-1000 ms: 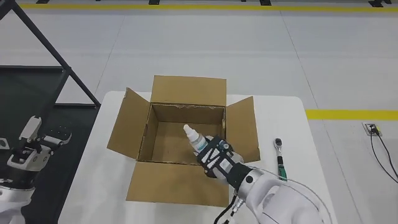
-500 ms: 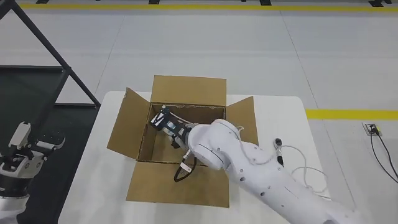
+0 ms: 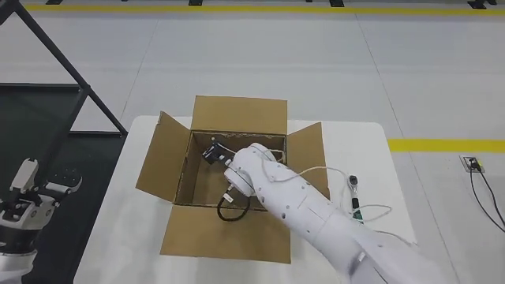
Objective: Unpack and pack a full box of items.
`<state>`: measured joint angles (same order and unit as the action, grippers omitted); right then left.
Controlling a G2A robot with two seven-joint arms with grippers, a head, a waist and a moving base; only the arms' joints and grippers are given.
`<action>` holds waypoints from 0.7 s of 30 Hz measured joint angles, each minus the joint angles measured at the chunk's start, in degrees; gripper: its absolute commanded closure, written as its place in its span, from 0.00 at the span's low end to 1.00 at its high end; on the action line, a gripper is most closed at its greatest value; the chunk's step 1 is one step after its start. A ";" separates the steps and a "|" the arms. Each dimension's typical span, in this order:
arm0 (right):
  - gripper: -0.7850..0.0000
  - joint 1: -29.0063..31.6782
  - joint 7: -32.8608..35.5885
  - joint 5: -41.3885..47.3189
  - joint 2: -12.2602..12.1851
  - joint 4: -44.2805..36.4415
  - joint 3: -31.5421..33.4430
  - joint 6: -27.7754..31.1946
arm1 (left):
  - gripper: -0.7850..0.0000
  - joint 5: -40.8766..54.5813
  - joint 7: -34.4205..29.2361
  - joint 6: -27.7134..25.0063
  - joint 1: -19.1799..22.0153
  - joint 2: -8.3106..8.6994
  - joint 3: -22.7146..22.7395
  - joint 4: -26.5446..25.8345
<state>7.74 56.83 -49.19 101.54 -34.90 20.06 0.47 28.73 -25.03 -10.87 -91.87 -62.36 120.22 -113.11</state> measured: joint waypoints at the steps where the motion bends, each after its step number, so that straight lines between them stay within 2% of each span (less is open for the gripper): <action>1: 1.00 -0.20 -0.12 0.38 0.64 1.47 -0.06 0.56 | 0.00 0.01 -0.03 0.06 0.04 -0.01 0.05 0.07; 2: 0.93 -0.46 -0.20 0.78 1.44 3.30 -0.12 1.24 | 0.00 0.00 -0.10 0.13 0.09 -0.01 0.12 0.14; 3: 0.68 -0.64 -0.28 1.02 2.01 4.54 -0.17 1.67 | 0.00 -0.01 -0.17 0.18 0.14 -0.02 0.18 0.18; 4: 0.55 -0.83 -0.45 1.23 2.55 5.67 -0.17 1.97 | 0.00 -0.01 -0.23 0.20 0.19 -0.02 0.23 0.21; 11: 0.55 -2.23 -1.56 1.93 6.02 12.18 -0.04 3.91 | 0.00 -0.14 -0.55 0.45 0.72 -0.04 0.48 0.32; 21: 0.53 -3.87 -2.88 2.18 8.73 17.29 0.83 6.21 | 0.00 -0.24 -1.00 0.90 1.85 -0.02 0.54 0.84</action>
<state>3.86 53.95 -47.00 110.28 -17.60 20.89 6.68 28.49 -26.03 -9.97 -90.02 -62.38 120.76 -112.27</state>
